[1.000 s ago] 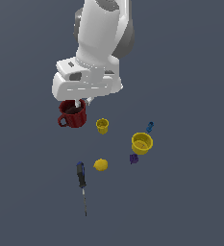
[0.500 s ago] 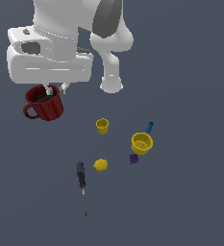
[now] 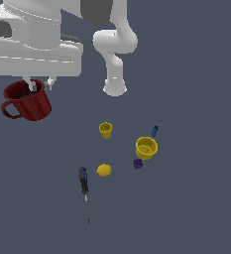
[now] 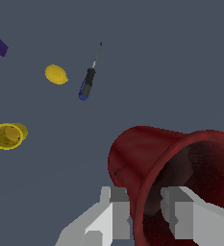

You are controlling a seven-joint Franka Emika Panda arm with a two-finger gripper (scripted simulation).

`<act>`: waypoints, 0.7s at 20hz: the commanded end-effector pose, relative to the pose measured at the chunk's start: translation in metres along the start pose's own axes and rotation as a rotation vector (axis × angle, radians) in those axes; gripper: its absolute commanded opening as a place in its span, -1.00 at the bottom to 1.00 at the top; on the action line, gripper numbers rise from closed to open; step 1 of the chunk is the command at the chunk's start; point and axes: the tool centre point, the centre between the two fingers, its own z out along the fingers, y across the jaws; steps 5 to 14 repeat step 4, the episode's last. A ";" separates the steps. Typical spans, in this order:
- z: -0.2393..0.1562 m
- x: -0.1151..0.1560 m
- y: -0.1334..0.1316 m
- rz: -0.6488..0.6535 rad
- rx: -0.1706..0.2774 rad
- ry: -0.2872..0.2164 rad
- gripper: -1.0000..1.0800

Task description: Pick up a designated object from a clutter of objects.

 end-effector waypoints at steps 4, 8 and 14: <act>-0.005 0.000 0.007 0.000 -0.003 0.002 -1.00; -0.005 0.000 0.007 0.000 -0.003 0.002 -1.00; -0.005 0.000 0.007 0.000 -0.003 0.002 -1.00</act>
